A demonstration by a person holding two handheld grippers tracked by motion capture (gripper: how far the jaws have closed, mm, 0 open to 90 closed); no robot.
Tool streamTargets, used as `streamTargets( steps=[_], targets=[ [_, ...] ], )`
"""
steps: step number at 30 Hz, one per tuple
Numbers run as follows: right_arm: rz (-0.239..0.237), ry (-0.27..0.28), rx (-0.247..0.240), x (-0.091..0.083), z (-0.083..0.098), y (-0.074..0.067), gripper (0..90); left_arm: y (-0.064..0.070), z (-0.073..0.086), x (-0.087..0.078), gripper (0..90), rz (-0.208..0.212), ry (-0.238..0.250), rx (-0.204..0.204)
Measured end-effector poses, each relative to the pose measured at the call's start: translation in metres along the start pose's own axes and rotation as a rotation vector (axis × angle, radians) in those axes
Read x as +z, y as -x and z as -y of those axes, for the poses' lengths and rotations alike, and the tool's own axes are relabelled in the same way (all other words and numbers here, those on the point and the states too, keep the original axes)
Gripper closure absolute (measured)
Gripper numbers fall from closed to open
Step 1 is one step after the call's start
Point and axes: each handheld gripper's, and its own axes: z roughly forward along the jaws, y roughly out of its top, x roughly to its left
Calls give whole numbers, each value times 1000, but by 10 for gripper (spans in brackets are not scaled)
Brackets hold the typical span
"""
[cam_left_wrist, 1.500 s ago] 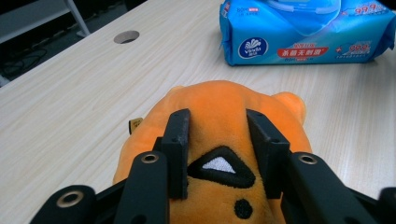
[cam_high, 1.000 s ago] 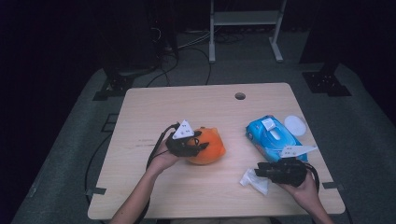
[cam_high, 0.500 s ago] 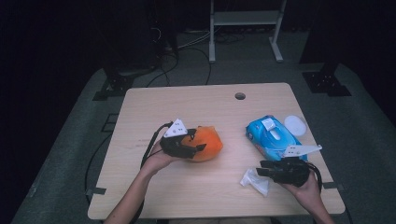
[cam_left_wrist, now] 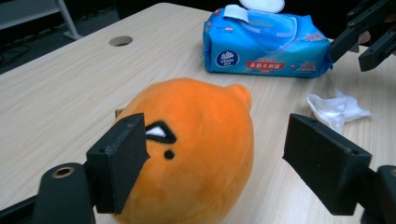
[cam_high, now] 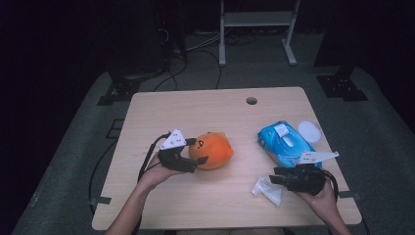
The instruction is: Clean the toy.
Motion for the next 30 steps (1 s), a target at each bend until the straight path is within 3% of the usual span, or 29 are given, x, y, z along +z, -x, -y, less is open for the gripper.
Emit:
streamTargets(
  steps=[15, 30],
  targets=[
    [2, 5, 13, -1, 1, 2, 527, 1, 23, -17, 181, -18, -20, -34],
    [3, 7, 18, -3, 2, 3, 518, 4, 42, -20, 169, -18, -31, -61]
  ],
)
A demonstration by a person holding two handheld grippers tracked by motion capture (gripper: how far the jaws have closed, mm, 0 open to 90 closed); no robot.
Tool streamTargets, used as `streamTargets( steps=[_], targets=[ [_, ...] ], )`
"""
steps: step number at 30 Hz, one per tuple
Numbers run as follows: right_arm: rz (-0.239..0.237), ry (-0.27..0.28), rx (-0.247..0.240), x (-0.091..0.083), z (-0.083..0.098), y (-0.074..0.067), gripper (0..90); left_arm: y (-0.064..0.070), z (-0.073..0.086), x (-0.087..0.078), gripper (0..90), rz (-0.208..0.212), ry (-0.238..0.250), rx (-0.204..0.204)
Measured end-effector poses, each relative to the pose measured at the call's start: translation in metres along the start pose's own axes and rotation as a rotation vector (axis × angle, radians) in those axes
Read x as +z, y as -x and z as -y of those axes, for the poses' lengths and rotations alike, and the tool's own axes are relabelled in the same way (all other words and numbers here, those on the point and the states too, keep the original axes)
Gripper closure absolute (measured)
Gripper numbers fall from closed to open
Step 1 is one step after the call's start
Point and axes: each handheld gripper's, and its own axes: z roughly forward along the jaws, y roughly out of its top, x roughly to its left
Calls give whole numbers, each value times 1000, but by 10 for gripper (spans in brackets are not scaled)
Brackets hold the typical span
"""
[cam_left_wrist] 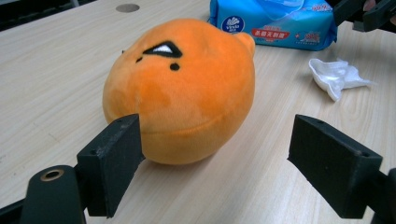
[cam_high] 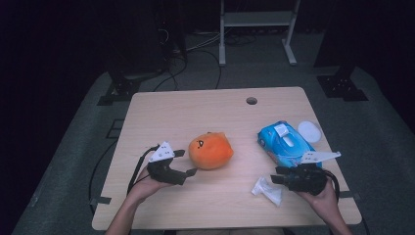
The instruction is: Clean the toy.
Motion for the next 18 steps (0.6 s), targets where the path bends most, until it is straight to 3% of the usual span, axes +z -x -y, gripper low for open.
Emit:
streamTargets(
  steps=[18],
  targets=[
    [3, 3, 2, -2, 1, 0, 502, 3, 20, -2, 153, 1, -33, -19]
  ],
)
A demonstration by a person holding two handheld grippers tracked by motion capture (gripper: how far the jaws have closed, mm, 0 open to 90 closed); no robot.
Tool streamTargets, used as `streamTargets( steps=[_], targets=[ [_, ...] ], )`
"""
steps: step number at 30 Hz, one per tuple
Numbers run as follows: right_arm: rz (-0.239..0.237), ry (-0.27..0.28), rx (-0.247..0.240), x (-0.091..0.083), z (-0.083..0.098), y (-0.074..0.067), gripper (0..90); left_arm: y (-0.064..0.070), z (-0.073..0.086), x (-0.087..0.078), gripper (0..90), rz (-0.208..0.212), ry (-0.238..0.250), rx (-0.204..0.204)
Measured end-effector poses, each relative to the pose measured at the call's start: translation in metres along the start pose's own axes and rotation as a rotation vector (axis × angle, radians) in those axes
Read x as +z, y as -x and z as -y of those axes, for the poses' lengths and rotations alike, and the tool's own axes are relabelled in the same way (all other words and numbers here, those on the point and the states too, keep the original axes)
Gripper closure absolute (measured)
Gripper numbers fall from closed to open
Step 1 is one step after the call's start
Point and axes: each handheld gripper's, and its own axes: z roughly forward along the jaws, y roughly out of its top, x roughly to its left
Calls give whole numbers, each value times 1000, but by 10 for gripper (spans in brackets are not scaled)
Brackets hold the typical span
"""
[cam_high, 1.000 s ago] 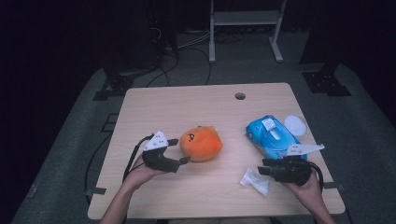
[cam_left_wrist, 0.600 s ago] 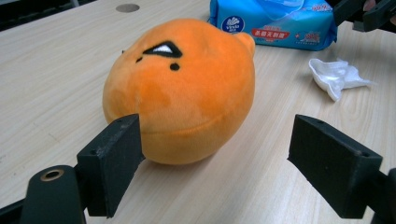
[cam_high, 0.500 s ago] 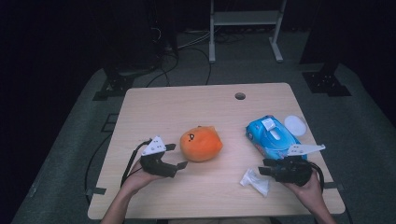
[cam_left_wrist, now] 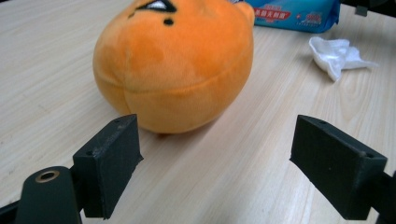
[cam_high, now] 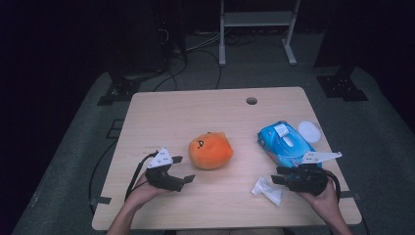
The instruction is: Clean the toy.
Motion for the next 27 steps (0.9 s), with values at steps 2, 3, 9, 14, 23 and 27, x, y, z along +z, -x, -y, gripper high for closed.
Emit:
streamTargets(
  steps=[2, 3, 9, 14, 23, 27],
  targets=[
    [1, -1, 1, 0, 0, 0, 500, -1, 3, -1, 153, -3, -6, 0],
    [1, -2, 3, 0, 0, 0, 500, -1, 4, -1, 152, -4, -3, -4],
    [-1, -8, 1, 1, 1, 0, 495, -1, 12, -2, 141, -14, -23, -9],
    [-1, -9, 0, 2, 2, 0, 493, -1, 20, -3, 138, -21, -38, -15],
    [1, -10, 3, 1, 3, 0, 481, 0, 30, -4, 134, -33, -56, -23],
    [7, -12, -4, 2, 4, 0, 474, 1, 33, -3, 130, -41, -62, -23]
  ],
)
